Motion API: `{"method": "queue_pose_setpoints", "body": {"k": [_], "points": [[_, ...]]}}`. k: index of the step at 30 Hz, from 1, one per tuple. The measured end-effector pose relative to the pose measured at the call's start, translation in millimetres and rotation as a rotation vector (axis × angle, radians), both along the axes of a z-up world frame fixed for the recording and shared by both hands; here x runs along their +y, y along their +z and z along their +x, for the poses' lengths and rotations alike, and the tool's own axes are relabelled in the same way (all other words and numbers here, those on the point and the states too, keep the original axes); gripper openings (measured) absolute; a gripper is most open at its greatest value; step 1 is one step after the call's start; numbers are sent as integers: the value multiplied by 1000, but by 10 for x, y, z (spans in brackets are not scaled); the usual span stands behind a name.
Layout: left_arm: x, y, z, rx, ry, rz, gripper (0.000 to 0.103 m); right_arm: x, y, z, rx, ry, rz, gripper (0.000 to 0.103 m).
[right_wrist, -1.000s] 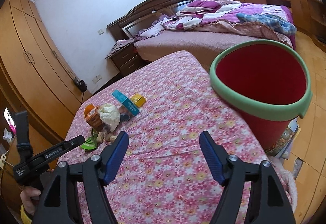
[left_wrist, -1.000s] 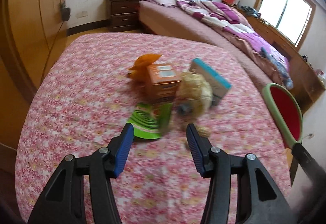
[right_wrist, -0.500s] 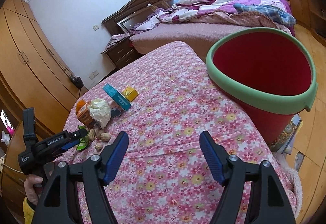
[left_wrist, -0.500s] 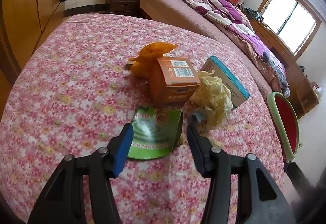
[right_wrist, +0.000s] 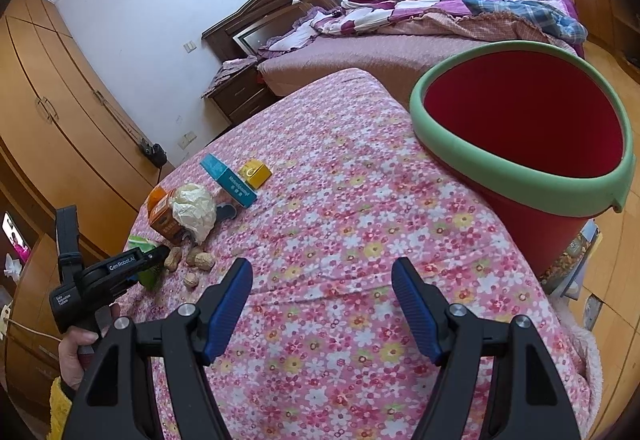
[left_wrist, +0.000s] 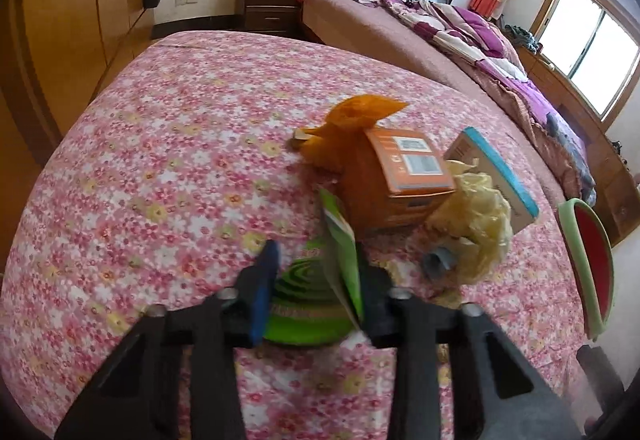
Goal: Collect trash
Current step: 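Grasp the green packet with the left tool and lift it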
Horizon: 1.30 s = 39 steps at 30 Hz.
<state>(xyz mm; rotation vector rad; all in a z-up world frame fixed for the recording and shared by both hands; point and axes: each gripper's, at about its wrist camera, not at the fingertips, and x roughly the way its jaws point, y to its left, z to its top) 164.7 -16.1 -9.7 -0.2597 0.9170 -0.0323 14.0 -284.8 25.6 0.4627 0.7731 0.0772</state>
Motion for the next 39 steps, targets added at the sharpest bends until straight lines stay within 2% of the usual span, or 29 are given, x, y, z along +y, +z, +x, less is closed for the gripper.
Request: {"method": "queue_pose_setpoints", "body": {"k": [4,6,11,15,26,31,36,39], "points": [[137,-14,-49,5,-3,-104,9,55,16,51,5,27,24,74],[177,11,-88,-5,-9,-128,6,88,37,72,3,37,22,74],[278,157,-206,-57,-26,-137,4,160,101,118,-8,61,13,74],[270,266,-204,-66,-50,-128,3,218,131,168,-7,71,7,74],[454,617,-208,-158,-71,-103,3,488,324,424,-16,124,-50,74],[530,643,-125,-177,-65,-102,3,655,341,647,-5,155,-94,74],[586,567,-12,-176,-63,-116,3,752,299,848,4,162,-97,74],[558,556,50,-200,-70,-98,3,818,278,965,3,175,-105,74]]}}
